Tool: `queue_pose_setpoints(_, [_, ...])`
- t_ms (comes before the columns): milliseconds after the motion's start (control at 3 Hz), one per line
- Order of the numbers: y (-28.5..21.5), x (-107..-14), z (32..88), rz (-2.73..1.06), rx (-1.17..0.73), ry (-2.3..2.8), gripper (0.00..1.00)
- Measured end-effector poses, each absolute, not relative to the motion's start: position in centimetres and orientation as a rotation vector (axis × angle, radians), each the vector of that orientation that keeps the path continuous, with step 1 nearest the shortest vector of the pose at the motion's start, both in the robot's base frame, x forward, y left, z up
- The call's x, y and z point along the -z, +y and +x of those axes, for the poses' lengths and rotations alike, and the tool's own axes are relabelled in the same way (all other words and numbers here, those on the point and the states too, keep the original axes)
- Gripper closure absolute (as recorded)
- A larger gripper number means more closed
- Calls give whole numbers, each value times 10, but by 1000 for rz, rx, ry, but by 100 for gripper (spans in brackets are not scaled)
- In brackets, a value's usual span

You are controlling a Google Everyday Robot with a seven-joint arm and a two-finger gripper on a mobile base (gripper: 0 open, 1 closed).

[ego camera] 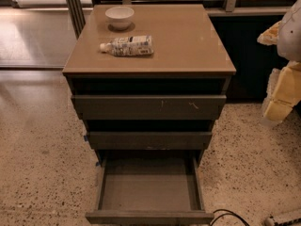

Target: Close bottom drawer

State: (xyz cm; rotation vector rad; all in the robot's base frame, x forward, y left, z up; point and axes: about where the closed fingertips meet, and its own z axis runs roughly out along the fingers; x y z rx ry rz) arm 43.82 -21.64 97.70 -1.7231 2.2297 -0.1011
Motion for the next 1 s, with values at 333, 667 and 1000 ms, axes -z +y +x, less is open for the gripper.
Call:
queue_pose_setpoints(333, [-216,-977,438,-1723,101,2230,0])
queue_pose_setpoints(667, [-212,-962,436,-1735,78,2209,0])
queue_pose_setpoints(1000, [-201,-918,432,-1734,-2,2183,0])
